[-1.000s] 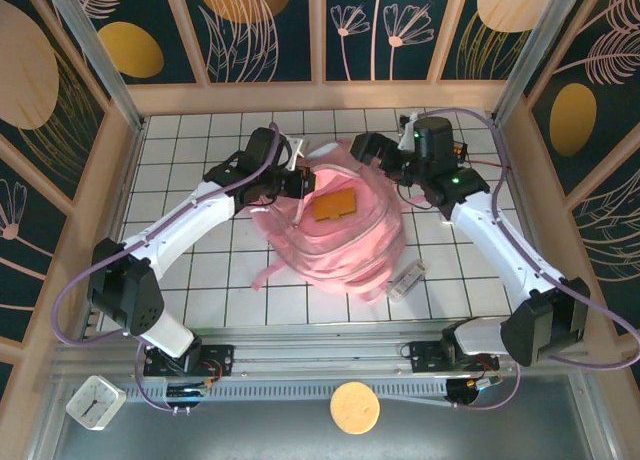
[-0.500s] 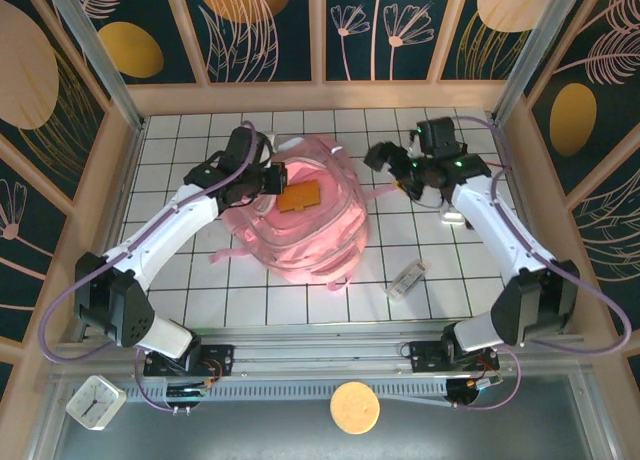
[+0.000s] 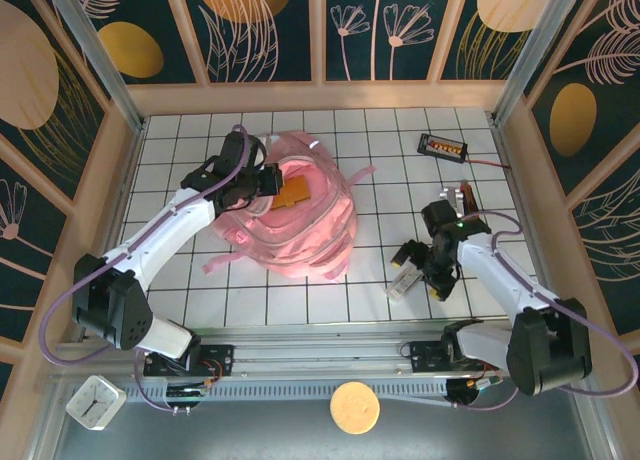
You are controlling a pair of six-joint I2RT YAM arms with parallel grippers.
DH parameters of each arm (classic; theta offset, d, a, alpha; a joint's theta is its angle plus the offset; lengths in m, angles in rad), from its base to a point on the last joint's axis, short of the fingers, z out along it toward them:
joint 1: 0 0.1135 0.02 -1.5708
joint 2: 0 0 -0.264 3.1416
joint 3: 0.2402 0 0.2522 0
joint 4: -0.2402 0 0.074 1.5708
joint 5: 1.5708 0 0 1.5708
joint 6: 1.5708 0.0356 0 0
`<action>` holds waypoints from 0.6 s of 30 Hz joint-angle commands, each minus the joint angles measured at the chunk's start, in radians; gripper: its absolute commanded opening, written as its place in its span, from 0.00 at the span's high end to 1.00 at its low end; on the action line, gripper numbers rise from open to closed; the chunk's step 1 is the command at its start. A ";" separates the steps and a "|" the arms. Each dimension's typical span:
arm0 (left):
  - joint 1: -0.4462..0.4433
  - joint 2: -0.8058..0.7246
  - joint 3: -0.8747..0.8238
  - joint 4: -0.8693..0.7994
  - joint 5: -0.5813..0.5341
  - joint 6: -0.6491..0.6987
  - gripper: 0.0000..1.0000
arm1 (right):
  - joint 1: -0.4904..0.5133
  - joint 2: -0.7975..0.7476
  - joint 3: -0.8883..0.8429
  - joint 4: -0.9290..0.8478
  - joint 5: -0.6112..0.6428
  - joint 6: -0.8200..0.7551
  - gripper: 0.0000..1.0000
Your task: Pack books, pencil case, and school supplies into a backpack
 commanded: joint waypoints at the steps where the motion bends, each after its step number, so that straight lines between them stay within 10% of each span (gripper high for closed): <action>1: 0.006 -0.040 -0.011 0.089 0.023 -0.031 1.00 | -0.003 0.085 -0.032 0.075 0.071 0.012 0.01; 18: 0.005 -0.082 -0.037 0.075 -0.006 -0.007 1.00 | -0.003 0.432 0.095 0.212 0.064 -0.032 0.24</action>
